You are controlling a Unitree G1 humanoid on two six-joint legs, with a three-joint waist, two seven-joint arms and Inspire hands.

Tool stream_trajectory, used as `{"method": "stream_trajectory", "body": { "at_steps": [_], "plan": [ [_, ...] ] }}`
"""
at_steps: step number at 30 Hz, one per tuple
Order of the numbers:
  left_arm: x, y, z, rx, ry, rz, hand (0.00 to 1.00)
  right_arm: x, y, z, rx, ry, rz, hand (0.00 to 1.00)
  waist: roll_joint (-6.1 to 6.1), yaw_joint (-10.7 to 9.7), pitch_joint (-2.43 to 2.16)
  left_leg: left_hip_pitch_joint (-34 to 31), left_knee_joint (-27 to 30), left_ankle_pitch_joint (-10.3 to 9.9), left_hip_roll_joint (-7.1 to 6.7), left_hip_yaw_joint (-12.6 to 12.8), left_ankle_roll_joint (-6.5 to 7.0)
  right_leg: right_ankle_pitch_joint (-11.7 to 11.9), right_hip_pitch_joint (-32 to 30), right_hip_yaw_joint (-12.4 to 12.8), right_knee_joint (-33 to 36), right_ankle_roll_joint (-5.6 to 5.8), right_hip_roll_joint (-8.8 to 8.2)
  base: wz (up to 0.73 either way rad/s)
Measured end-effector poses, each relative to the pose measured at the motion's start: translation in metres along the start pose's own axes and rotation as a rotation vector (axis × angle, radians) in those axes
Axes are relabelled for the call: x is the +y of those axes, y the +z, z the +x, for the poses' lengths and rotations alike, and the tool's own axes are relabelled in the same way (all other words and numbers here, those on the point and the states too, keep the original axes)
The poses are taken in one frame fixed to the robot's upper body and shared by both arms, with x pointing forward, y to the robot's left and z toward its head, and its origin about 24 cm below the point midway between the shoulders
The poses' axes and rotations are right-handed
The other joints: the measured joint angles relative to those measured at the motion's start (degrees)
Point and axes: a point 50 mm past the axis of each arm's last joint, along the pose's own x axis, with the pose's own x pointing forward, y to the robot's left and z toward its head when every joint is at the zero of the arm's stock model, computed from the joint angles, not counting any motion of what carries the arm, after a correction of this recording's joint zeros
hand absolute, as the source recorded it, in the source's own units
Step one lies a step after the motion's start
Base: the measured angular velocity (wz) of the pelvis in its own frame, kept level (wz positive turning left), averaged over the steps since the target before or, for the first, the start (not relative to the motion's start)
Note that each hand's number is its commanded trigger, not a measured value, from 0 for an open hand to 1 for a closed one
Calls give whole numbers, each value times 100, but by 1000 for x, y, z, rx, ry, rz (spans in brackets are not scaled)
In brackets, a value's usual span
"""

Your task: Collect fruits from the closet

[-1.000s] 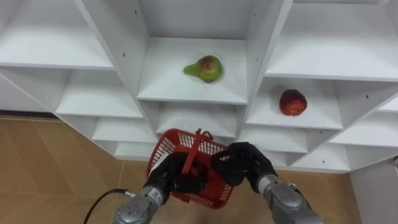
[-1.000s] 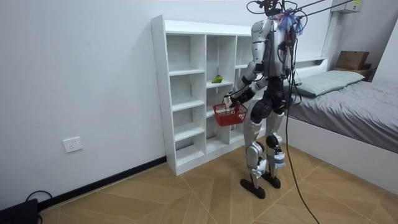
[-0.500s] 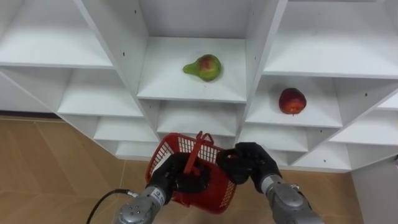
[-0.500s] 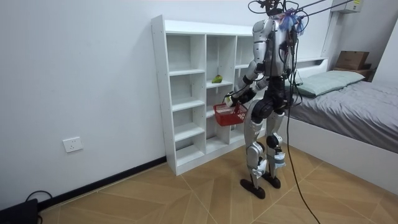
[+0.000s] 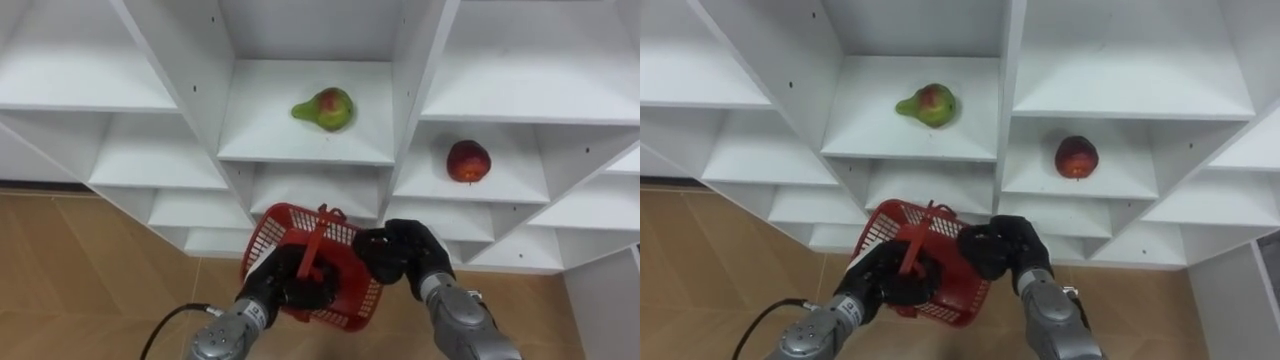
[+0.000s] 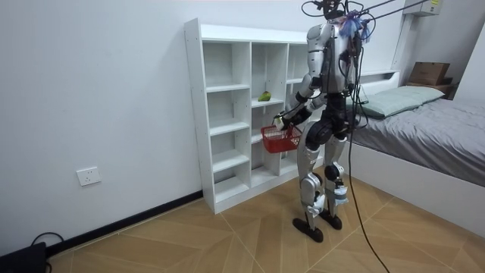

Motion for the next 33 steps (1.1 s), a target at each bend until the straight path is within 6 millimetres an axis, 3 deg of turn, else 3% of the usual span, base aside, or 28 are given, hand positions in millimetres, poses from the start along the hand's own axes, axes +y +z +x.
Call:
{"method": "stream_trajectory", "body": {
  "at_steps": [31, 32, 33],
  "plan": [
    [-30, 13, 8, -42, -148, -54, 100, 2, -1, 0, 10, 14, 111, 100, 1, 10, -11, 66, 12, 6, 6, 18, 8, 10, 43, 49, 28, -13, 3, 0],
    [-31, 13, 8, -40, -152, -61, 100, 1, -1, 0, 11, 15, 113, 64, 1, 4, -11, 68, 13, 6, 6, 17, 8, 10, 43, 50, 33, -14, 3, 0],
    [-31, 12, 8, -38, -155, -68, 100, 1, -1, 0, 14, 17, 116, 6, 1, -1, -11, 74, 14, 6, 6, 17, 8, 10, 47, 51, 37, -14, 3, 0]
  ]
}}
